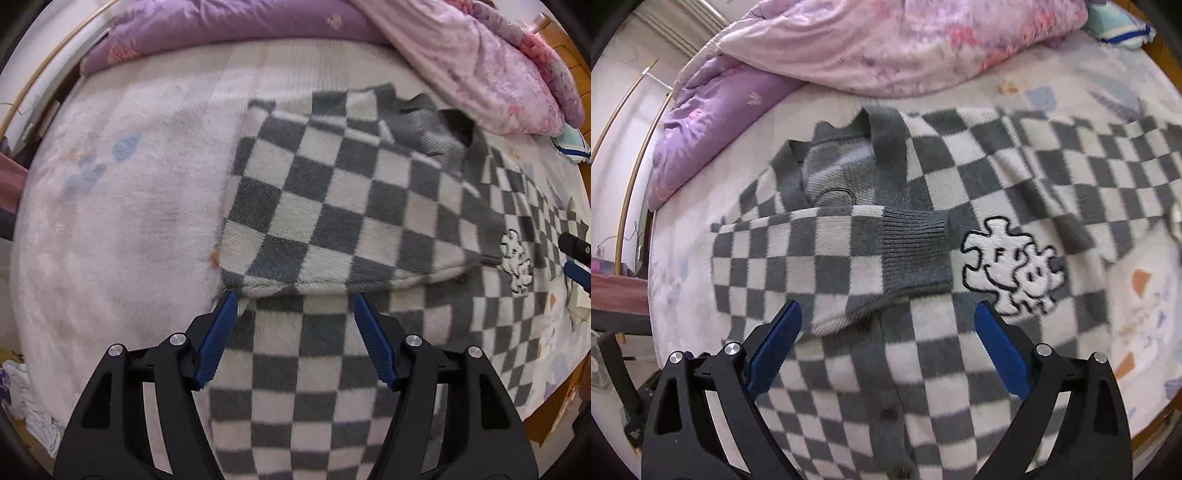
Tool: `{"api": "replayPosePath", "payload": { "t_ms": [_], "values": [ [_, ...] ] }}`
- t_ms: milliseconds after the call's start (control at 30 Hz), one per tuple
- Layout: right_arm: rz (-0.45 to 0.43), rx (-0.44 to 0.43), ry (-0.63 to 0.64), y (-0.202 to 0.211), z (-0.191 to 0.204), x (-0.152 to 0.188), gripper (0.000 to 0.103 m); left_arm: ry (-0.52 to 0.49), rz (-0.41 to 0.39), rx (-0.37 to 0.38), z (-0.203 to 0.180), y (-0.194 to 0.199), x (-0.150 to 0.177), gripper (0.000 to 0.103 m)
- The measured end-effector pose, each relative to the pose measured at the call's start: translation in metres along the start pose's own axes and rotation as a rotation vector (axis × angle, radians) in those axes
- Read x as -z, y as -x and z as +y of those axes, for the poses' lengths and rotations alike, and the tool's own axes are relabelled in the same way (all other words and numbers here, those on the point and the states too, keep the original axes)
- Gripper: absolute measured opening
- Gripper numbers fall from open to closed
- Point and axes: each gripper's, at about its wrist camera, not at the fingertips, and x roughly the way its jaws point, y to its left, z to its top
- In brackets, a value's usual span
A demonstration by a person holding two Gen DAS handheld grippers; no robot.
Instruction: Fold large clothes
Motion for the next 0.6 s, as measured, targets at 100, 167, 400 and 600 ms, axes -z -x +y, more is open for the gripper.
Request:
{"api": "replayPosePath", "payload": {
  "t_ms": [100, 167, 400, 600],
  "values": [
    [-0.002, 0.018, 0.042, 0.03, 0.017, 0.012, 0.091, 0.006, -0.016, 0.02, -0.008, 0.04, 0.006, 0.067],
    [-0.014, 0.01, 0.058, 0.053, 0.023, 0.022, 0.091, 0.011, -0.031, 0.015, -0.011, 0.067, 0.011, 0.067],
    [-0.052, -0.009, 0.105, 0.122, 0.037, 0.049, 0.091, 0.031, -0.066, 0.0, -0.024, 0.144, 0.035, 0.067],
    [-0.083, -0.043, 0.121, 0.166, 0.037, 0.078, 0.091, 0.04, -0.118, -0.01, -0.038, 0.202, 0.066, 0.067]
  ]
}}
